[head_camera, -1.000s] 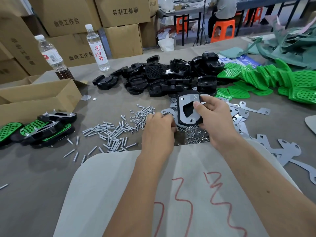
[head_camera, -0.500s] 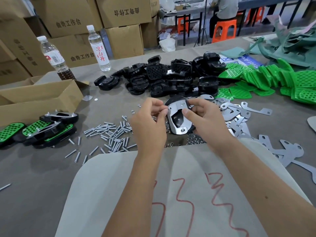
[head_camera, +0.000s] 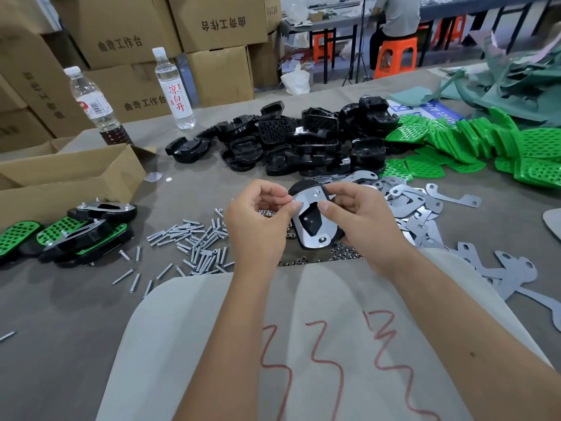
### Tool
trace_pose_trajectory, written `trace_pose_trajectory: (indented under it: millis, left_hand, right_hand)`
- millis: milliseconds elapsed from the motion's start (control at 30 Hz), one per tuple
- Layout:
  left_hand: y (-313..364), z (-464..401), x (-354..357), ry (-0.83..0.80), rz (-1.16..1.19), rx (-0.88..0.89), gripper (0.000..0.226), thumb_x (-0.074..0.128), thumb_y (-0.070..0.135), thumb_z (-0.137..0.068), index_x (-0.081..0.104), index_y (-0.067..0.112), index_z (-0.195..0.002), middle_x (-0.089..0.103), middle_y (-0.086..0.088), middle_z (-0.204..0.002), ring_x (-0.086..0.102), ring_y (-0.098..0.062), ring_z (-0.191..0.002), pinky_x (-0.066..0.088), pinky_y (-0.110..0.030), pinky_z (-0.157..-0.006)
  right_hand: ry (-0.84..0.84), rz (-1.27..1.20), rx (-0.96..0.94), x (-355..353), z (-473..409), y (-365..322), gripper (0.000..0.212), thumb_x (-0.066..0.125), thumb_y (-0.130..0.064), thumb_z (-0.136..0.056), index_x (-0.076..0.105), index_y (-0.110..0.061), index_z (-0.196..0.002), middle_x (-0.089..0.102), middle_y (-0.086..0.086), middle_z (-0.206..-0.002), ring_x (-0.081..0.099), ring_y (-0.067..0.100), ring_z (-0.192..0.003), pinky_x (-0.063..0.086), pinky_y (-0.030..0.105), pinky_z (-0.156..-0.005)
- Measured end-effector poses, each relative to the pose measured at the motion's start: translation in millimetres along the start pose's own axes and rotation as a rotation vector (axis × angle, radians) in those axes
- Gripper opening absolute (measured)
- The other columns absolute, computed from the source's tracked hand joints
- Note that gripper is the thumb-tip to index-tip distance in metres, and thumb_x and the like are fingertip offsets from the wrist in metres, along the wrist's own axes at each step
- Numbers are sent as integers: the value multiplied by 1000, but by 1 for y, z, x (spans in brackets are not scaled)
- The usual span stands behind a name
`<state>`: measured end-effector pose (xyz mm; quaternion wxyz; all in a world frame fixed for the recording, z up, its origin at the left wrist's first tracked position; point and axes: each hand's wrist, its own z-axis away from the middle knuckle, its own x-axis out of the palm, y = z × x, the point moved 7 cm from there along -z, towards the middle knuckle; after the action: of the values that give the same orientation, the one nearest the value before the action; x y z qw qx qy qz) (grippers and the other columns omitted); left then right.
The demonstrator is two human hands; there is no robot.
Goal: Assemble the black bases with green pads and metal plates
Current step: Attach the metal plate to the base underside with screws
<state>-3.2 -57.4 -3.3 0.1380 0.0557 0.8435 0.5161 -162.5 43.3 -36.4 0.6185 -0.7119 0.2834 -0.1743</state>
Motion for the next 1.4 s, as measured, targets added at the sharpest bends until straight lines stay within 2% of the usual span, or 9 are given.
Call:
trace_pose_trajectory:
  millis: [67, 167, 233, 400, 600, 767, 967, 1133, 1400]
  left_hand:
    - [0, 0, 0, -8, -12, 10, 27, 88, 3, -73, 71, 21, -81, 76, 9, -77, 71, -8, -74, 55, -22, -73]
    - [5, 2, 6, -44, -98, 57, 27, 84, 1, -75, 73, 25, -80, 75, 19, -78, 70, -1, -74, 46, -9, -70]
    - [7, 3, 8, -52, -105, 68, 27, 83, 0, -76, 73, 25, -80, 75, 20, -79, 70, 0, -75, 47, -8, -70]
    - [-3, -1, 2, -13, 89, -34, 27, 88, 3, -74, 71, 23, -81, 78, 6, -79, 73, -12, -77, 58, -27, -76]
    - [-6, -3, -7, 101, 277, -63, 32, 85, -4, -73, 69, 22, -80, 77, -3, -81, 72, -18, -79, 58, -31, -78]
    - [3, -2, -2, 22, 70, 51, 26, 84, 0, -76, 70, 22, -79, 76, 7, -78, 72, -10, -77, 54, -21, -74]
    - [11, 1, 2, -36, -116, 145, 20, 80, 2, -80, 72, 21, -79, 71, 15, -75, 70, -5, -73, 56, -19, -69]
    - [22, 7, -4, 104, -223, 250, 17, 77, 2, -81, 72, 18, -81, 70, 14, -75, 69, -6, -74, 54, -19, -70]
    - [15, 5, -6, 113, -94, 146, 21, 79, 1, -80, 71, 21, -78, 72, 12, -74, 72, -11, -74, 61, -34, -72]
  right_hand:
    - [0, 13, -11, 0, 0, -1, 20, 72, -27, -98, 67, -35, -115, 77, -7, -93, 70, 2, -79, 49, 16, -60]
    - [1, 31, -41, 2, 0, -3, 22, 73, -20, -97, 69, -29, -116, 76, -7, -85, 67, 5, -74, 50, 25, -65]
    - [-10, 16, -60, 3, 0, -5, 20, 72, -16, -97, 69, -34, -106, 72, -14, -75, 63, 0, -66, 48, 19, -61]
    - [-6, -59, -8, 4, 1, -4, 16, 72, -23, -98, 69, -37, -104, 77, -8, -90, 66, -2, -70, 46, 10, -53]
    - [0, -128, 68, 4, 2, 0, 16, 69, -26, -100, 67, -33, -114, 78, -5, -97, 66, 1, -67, 43, 13, -44]
    - [9, -148, 95, 2, 1, 2, 24, 69, -26, -99, 67, -26, -123, 79, -5, -97, 68, 2, -68, 41, 12, -42]
    - [26, -150, 107, 0, 2, 3, 10, 69, -22, -100, 69, -31, -103, 78, -11, -88, 69, -1, -63, 42, 12, -42]
    - [16, -124, 118, 2, 3, 4, 11, 69, -25, -99, 70, -29, -109, 79, -8, -93, 69, 1, -68, 42, 14, -42]
    - [22, -138, 146, 2, 2, 7, 20, 70, -27, -99, 69, -27, -119, 79, -9, -96, 71, 2, -71, 43, 14, -43]
